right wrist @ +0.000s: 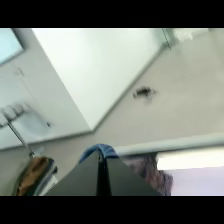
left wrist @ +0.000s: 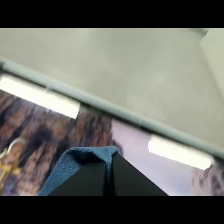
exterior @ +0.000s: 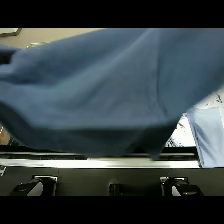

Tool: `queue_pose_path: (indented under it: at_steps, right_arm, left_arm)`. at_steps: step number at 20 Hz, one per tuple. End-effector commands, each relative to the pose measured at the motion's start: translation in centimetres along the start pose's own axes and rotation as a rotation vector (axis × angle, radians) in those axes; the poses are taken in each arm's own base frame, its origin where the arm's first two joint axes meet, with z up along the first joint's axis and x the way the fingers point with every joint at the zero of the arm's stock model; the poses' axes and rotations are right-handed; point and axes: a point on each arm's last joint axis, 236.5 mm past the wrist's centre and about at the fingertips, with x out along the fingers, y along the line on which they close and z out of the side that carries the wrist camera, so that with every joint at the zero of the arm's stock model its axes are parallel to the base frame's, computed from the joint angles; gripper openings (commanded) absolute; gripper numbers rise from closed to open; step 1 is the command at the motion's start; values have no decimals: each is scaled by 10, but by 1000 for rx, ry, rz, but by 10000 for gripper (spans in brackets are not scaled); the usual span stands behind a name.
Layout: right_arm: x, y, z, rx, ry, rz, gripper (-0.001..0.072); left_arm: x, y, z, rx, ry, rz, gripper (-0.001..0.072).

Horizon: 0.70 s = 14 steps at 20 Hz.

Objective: Fold the clothes and pants, and hang the long-sleeved shirts on hangers.

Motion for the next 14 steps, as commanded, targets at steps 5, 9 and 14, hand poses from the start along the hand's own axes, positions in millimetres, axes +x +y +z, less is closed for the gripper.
queue_pose_path:
  at_steps: [5, 9, 14]
  right_arm:
    - [177, -192, -197, 322, 548, -247, 28]
    - [228, -272, -322, 572, 724, -312, 29]
    - [233, -309, -419, 772, 876, -354, 137]
  left_arm:
    - [213, 83, -176, -32, 597, 150, 13]
    - [292, 126, -320, -76, 914, 222, 14]
    - [314, 147, -425, -97, 1125, 262, 13]
